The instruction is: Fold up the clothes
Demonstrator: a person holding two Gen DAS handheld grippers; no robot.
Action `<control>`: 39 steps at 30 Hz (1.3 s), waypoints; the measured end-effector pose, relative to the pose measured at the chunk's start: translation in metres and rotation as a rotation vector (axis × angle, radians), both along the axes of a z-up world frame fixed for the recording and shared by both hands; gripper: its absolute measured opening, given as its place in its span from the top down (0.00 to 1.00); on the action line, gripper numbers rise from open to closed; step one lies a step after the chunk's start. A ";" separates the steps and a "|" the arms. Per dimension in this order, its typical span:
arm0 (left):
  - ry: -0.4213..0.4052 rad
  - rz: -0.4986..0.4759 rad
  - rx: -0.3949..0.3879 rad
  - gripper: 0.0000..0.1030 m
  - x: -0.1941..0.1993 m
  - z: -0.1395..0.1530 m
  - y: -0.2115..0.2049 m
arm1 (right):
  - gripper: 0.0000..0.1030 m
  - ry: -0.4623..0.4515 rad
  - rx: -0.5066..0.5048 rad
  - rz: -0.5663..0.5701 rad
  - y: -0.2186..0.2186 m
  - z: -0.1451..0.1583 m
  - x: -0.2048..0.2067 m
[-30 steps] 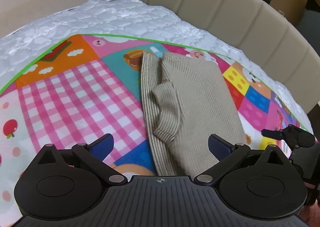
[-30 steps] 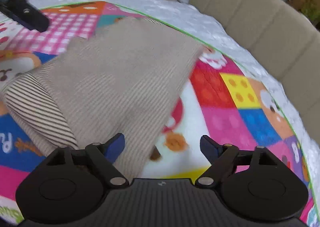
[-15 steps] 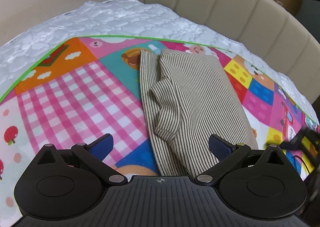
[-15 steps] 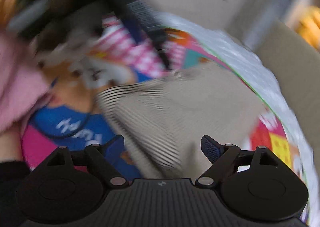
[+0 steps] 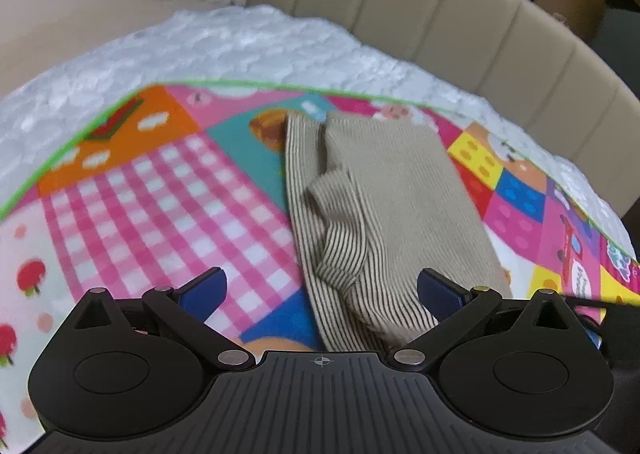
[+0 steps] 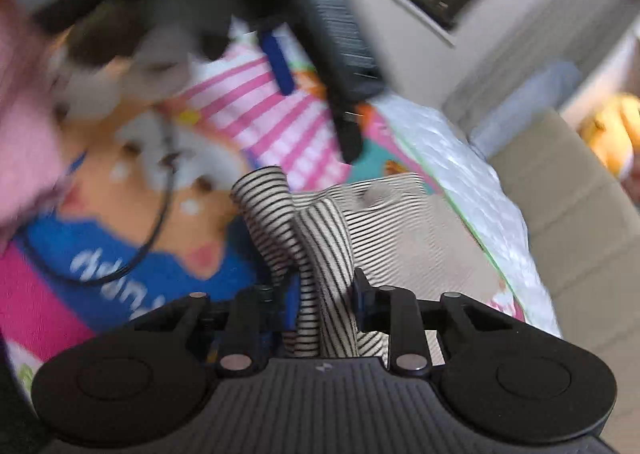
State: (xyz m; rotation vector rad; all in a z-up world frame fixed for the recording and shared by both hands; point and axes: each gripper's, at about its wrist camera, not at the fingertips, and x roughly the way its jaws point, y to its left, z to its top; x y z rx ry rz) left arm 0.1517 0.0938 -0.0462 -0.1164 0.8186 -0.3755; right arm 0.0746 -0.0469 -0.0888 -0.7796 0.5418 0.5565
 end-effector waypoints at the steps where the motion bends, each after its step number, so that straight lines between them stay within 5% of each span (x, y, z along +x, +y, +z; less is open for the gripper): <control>1: -0.027 -0.016 0.001 0.00 -0.002 0.006 -0.001 | 0.78 0.022 0.036 -0.028 -0.007 0.010 0.007; 8: -0.208 -0.330 0.007 0.00 -0.020 0.038 -0.015 | 0.78 0.183 0.248 -0.187 -0.062 0.051 0.058; 14: -0.288 -0.521 0.328 0.00 -0.032 -0.005 -0.079 | 0.76 0.206 0.239 -0.126 -0.065 0.045 0.051; 16: -0.347 -0.515 0.440 0.00 -0.031 -0.020 -0.096 | 0.63 0.177 0.198 -0.087 -0.062 0.039 0.041; 18: -0.352 -0.509 0.462 0.00 -0.027 -0.027 -0.102 | 0.44 0.122 0.134 -0.065 -0.060 0.030 0.028; 19: -0.342 -0.504 0.445 0.00 -0.024 -0.028 -0.098 | 0.35 0.094 0.101 -0.058 -0.060 0.024 0.023; 25: -0.255 -0.447 0.343 0.00 -0.012 -0.027 -0.080 | 0.34 -0.016 -0.114 -0.005 -0.054 -0.032 0.014; 27: -0.226 -0.432 0.317 0.00 -0.009 -0.026 -0.076 | 0.54 -0.046 -0.150 -0.009 -0.047 -0.044 0.019; 29: -0.217 -0.435 0.307 0.00 -0.009 -0.020 -0.071 | 0.67 0.000 -0.122 -0.028 -0.044 -0.041 0.028; 32: -0.252 -0.460 0.278 0.00 -0.016 0.000 -0.055 | 0.70 0.018 -0.119 0.001 -0.045 -0.024 0.024; 36: -0.236 -0.348 0.072 0.00 0.003 0.025 -0.025 | 0.71 0.077 -0.136 0.057 -0.047 -0.004 0.013; 39: -0.169 -0.307 0.046 0.00 0.030 0.013 -0.038 | 0.71 0.100 -0.192 0.136 -0.044 0.008 -0.001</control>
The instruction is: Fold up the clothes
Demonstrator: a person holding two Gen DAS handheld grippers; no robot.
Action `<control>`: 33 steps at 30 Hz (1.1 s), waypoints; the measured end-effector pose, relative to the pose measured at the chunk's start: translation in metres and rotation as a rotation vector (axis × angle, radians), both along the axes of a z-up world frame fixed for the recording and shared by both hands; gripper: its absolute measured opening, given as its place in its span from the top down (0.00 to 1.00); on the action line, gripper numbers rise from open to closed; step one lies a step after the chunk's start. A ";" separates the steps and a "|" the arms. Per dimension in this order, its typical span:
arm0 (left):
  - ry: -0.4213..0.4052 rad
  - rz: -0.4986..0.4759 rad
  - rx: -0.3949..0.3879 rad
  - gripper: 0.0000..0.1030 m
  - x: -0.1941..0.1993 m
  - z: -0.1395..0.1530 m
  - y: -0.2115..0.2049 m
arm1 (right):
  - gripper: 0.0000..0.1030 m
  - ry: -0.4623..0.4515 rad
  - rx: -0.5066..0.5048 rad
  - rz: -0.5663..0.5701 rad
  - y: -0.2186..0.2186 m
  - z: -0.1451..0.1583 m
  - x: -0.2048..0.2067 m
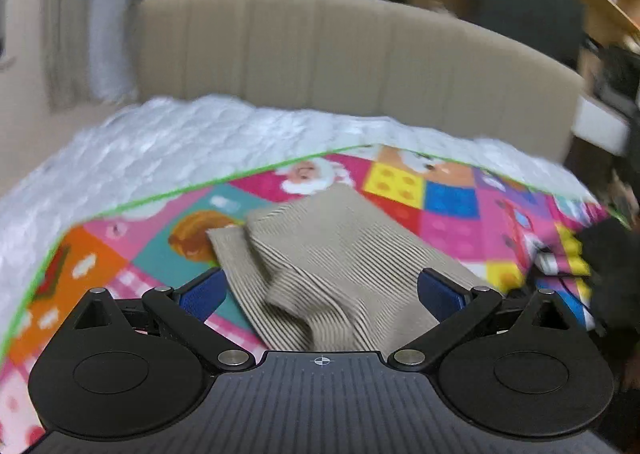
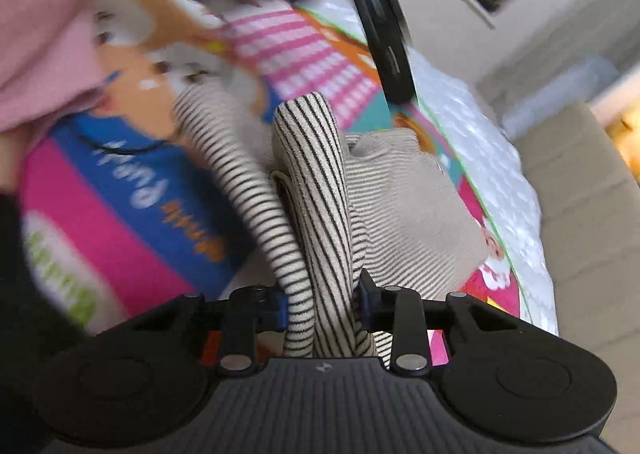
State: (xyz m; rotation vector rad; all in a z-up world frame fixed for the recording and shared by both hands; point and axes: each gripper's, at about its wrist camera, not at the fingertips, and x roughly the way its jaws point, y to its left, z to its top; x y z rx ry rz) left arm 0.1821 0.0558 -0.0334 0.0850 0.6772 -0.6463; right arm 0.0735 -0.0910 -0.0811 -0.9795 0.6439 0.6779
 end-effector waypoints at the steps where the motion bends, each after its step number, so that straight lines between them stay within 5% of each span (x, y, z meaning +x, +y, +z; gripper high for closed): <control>1: 0.015 -0.014 0.024 0.00 0.006 -0.010 -0.009 | 0.71 0.008 -0.012 0.019 0.000 0.005 -0.004; 5: 0.044 -0.057 0.189 0.00 0.017 -0.047 -0.030 | 0.71 0.025 -0.063 0.099 0.000 0.028 -0.020; 11: 0.119 -0.056 0.274 0.00 0.029 -0.076 -0.004 | 0.70 0.008 -0.086 0.158 0.003 0.064 0.022; 16: 0.130 0.040 0.168 0.00 0.037 -0.058 0.028 | 0.69 -0.023 -0.016 0.149 0.012 0.058 0.106; 22: 0.145 0.108 -0.011 0.00 0.042 -0.034 0.059 | 0.56 0.014 -0.033 0.090 0.017 -0.003 0.188; 25: 0.169 0.066 -0.096 0.00 0.044 -0.034 0.059 | 0.35 0.018 0.062 0.006 0.004 0.001 0.202; 33: 0.208 -0.031 -0.155 0.00 0.043 -0.039 0.012 | 0.27 0.004 0.396 -0.284 -0.062 0.038 0.168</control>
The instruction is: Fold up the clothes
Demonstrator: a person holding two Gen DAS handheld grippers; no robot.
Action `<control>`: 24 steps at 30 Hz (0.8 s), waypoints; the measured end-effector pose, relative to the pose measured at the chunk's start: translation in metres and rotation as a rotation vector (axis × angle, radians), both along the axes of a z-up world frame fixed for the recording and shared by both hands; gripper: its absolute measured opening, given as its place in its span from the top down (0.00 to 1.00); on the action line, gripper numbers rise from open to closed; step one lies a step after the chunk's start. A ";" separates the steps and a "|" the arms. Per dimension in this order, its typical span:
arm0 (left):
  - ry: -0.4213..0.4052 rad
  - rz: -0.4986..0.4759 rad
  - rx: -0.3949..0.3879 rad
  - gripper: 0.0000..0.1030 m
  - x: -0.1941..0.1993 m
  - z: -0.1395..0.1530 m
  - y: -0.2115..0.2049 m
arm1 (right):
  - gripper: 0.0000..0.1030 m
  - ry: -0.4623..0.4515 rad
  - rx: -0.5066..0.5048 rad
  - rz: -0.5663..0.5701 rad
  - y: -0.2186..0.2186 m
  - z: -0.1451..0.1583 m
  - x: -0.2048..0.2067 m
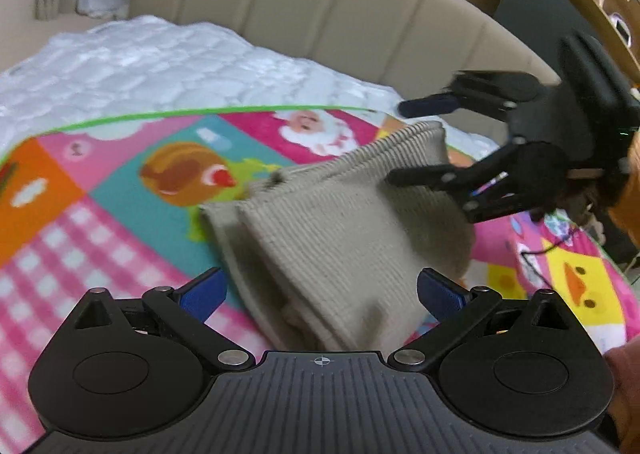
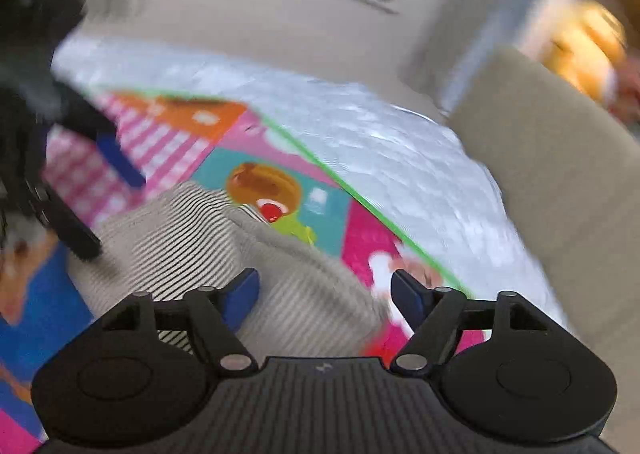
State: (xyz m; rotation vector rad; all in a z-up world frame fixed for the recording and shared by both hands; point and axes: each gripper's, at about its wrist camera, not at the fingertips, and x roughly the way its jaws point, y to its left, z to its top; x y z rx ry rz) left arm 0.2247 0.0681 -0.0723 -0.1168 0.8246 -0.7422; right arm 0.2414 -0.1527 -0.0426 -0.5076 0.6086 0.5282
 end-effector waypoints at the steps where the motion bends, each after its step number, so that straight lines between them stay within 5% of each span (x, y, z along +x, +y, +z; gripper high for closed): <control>1: 0.008 0.003 -0.009 0.00 0.000 -0.001 -0.005 | 0.27 0.027 0.066 -0.048 -0.011 -0.003 -0.002; 3: 0.028 0.010 -0.015 0.00 0.001 -0.005 -0.014 | 0.29 0.082 0.197 -0.141 -0.033 -0.008 -0.006; 5: 0.038 0.027 0.006 0.00 0.001 -0.010 -0.023 | 0.66 0.133 0.316 -0.201 -0.047 -0.019 -0.005; 7: 0.042 0.030 0.032 0.13 0.002 -0.014 -0.029 | 0.74 0.128 0.380 -0.223 -0.046 -0.021 -0.001; 8: 0.041 0.030 0.040 0.30 0.004 -0.013 -0.030 | 0.75 0.112 0.394 -0.220 -0.044 -0.020 0.001; 10: 0.027 0.068 0.033 0.30 0.009 -0.008 -0.027 | 0.75 0.106 0.378 -0.244 -0.038 -0.027 0.017; 13: 0.022 0.153 0.070 0.30 0.026 -0.009 -0.027 | 0.70 0.143 0.326 -0.332 -0.036 -0.056 0.047; 15: 0.032 0.196 0.091 0.23 0.037 -0.015 -0.030 | 0.58 0.147 0.359 -0.370 -0.043 -0.068 0.053; 19: 0.015 0.234 0.156 0.11 0.043 -0.025 -0.032 | 0.35 0.143 0.368 -0.421 -0.050 -0.070 0.048; 24: 0.018 0.241 0.167 0.09 0.043 -0.027 -0.031 | 0.24 0.099 0.365 -0.440 -0.048 -0.051 0.038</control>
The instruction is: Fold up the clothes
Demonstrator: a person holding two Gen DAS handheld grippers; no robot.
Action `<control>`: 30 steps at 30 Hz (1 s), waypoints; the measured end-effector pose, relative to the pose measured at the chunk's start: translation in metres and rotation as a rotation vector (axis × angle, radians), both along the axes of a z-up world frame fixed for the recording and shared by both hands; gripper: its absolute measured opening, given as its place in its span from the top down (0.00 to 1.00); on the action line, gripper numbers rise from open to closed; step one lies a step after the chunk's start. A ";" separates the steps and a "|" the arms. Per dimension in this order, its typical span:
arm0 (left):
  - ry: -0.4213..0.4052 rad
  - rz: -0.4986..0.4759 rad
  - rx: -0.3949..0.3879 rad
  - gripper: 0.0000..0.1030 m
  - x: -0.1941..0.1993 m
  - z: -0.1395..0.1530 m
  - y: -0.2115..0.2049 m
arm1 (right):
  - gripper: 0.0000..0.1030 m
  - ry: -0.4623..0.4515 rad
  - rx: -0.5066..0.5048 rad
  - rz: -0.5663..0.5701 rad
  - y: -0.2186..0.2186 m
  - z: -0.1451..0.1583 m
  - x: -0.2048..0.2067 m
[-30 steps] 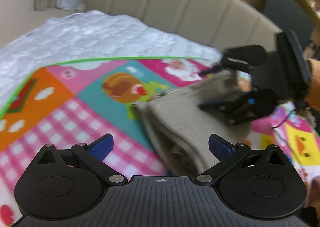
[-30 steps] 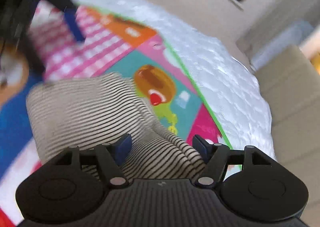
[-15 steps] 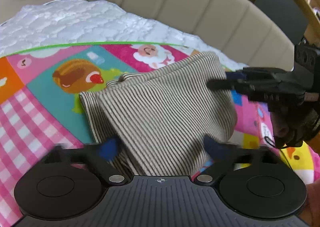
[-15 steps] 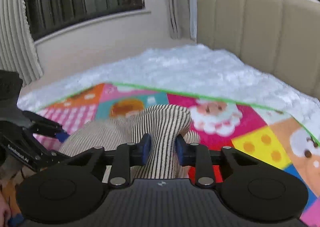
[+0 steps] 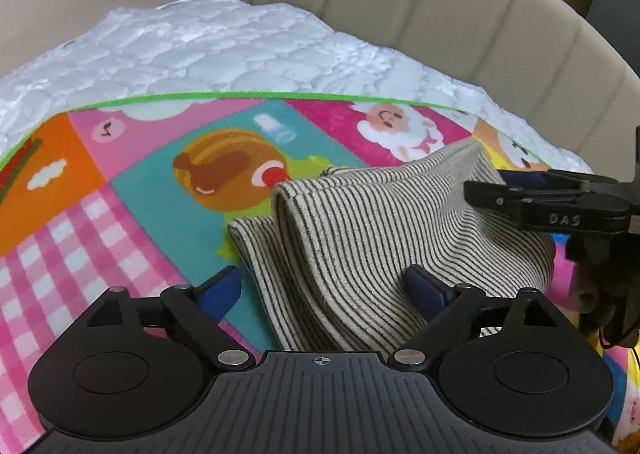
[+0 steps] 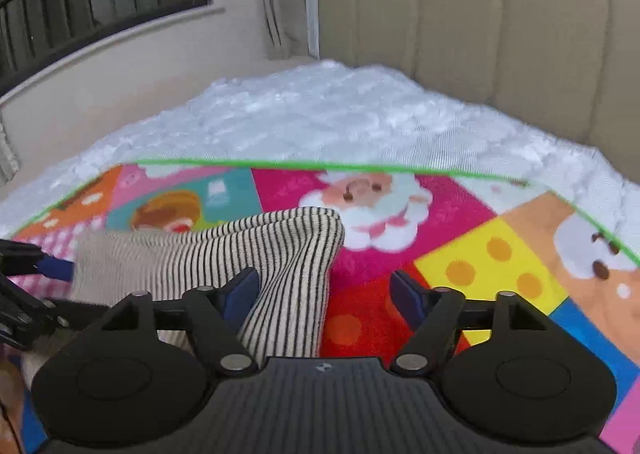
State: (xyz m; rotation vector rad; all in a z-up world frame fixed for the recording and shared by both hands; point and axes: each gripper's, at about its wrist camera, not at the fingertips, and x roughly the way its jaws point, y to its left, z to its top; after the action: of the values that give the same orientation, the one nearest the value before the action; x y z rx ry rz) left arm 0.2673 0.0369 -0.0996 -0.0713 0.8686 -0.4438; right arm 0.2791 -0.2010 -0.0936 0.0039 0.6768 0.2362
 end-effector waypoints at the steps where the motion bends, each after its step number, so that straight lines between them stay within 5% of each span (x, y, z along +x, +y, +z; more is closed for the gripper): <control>1: -0.006 -0.002 0.009 0.09 -0.001 0.001 0.000 | 0.16 -0.019 0.002 -0.001 0.001 0.006 -0.004; 3: -0.010 -0.003 0.016 0.09 -0.002 0.002 0.000 | 0.00 -0.078 0.063 0.009 0.003 0.018 -0.014; 7: -0.005 -0.004 0.010 0.08 -0.001 0.001 0.001 | 0.00 -0.120 0.235 0.018 0.002 0.034 -0.022; 13: 0.005 0.001 -0.013 0.05 0.002 -0.005 0.005 | 0.00 0.103 0.047 -0.155 0.025 -0.016 0.018; 16: -0.013 -0.001 -0.015 0.05 0.000 -0.001 0.007 | 0.00 0.161 0.187 -0.198 0.009 -0.029 0.023; 25: -0.225 -0.079 -0.173 0.11 -0.019 0.057 0.012 | 0.00 0.150 0.158 -0.166 0.012 -0.023 0.019; 30: -0.156 -0.156 -0.185 0.07 -0.008 0.042 -0.015 | 0.00 0.154 0.147 -0.185 0.001 0.000 0.015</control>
State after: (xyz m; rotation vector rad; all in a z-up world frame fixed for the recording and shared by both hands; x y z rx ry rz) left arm 0.2592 0.0222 -0.0573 -0.1377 0.6809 -0.6664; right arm 0.2938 -0.1997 -0.0936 0.2261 0.8059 0.1076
